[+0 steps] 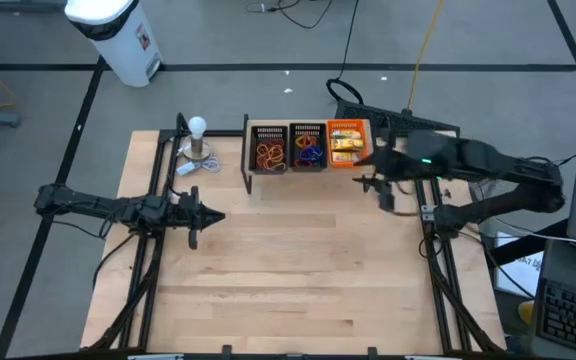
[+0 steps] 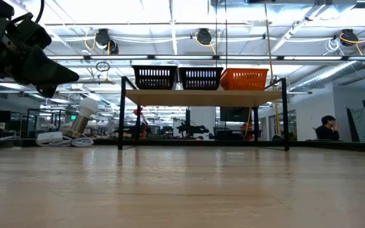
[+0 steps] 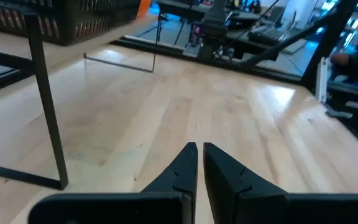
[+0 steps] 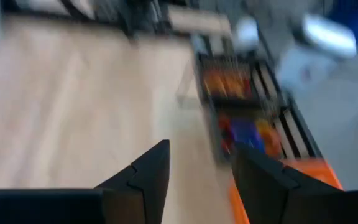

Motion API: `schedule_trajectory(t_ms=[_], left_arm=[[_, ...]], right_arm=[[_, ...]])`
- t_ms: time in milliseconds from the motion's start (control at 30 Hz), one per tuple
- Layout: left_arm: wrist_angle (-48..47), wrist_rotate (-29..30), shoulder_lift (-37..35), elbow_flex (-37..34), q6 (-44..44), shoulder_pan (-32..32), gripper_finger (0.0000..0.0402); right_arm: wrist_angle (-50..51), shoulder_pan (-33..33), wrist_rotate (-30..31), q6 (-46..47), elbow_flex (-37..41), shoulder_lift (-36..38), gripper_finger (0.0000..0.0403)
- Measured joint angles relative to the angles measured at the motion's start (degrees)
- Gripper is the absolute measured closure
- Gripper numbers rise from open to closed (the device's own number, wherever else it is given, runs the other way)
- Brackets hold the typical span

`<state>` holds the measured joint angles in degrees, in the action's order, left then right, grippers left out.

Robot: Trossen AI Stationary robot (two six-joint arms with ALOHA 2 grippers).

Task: Pick & Place Office Desk Supplies
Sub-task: Return to Home Position

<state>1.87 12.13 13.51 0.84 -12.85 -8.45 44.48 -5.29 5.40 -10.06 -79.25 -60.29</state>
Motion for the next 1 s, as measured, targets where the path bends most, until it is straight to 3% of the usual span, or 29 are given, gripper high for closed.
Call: schedule_trajectory(t_ms=[133, 300, 500, 600, 800, 1000], left_arm=[[0.59, 3.36, 1.34, -0.03, 0.37, 0.00, 0.0376], [3.27, 8.59, 2.30, -0.17, 0.32, 0.49, 0.0376], [4.65, 8.82, 2.22, 1.09, 4.45, 2.17, 0.0376], [6.20, 7.43, 2.06, 2.75, 10.40, 2.03, 0.0376], [8.98, 7.48, -1.24, 5.93, 18.74, 0.11, 0.0395], [7.97, 7.41, -5.52, 5.97, 21.58, -1.93, 0.0399]], right_arm=[[-16.41, 3.99, -2.68, 4.59, 11.89, 10.92, 0.0269], [-37.32, 7.32, -2.72, 11.13, 32.73, 23.12, 0.0306], [-60.92, 7.68, -3.08, 15.07, 53.36, 28.37, 0.0388], [-70.25, 7.67, -4.17, 15.73, 59.61, 28.95, 0.0394], [-73.91, 7.66, -3.66, 17.51, 65.82, 32.55, 0.0401], [-74.09, 7.62, 0.78, 15.97, 70.01, 35.88, 0.0402]])
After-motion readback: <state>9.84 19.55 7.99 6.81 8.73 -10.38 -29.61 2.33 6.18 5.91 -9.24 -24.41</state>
